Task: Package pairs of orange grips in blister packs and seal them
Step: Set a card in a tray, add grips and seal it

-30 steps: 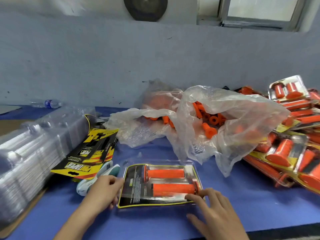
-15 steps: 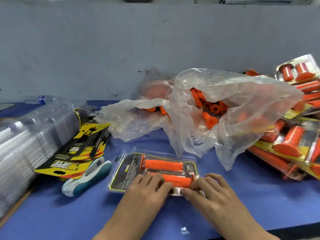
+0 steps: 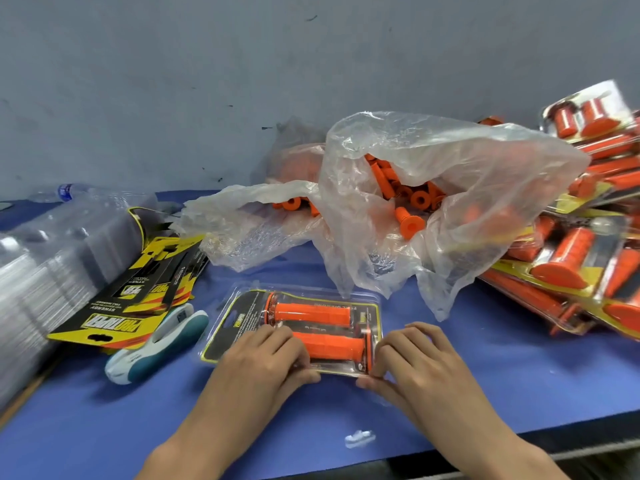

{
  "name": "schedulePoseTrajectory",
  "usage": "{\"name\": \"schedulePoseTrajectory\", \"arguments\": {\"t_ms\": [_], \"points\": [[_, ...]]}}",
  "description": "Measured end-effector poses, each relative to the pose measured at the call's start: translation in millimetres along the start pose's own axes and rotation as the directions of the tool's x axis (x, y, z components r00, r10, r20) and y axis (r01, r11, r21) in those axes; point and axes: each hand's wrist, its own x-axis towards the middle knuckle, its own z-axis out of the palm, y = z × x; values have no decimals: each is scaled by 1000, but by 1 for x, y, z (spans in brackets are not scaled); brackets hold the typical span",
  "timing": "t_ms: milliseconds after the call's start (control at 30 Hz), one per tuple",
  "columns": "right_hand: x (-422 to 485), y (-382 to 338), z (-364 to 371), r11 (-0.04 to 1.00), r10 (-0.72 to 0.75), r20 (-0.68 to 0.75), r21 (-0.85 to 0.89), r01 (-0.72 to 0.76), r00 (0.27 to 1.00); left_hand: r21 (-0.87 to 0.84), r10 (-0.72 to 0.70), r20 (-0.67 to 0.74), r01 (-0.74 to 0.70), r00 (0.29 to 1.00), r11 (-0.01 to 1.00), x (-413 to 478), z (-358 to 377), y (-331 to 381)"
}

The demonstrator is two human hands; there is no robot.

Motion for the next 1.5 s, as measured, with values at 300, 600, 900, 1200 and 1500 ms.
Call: {"name": "schedulePoseTrajectory", "arguments": {"t_ms": [300,600,900,1200,1500], "points": [[-6,2,6,1000,-13,-8,-3,13,1000,35,151,-90,-148,984,988,8,21,32],[-16,37,-17,967,158,198,167,-192,967,6,12,76,-13,997,1000,-21,-11,-38],[0,-3,1,989,140,10,-47,-139,990,13,185,-101,-184,978,983,-22,-8,-23],[5,-7,1,979,110,191,149,-139,975,-78,162,102,-155,981,985,-30,-16,-44],[11,-33,10,985,159,-20,64,-158,987,-86,217,-6,-217,976,972,-33,-17,-31]]}}
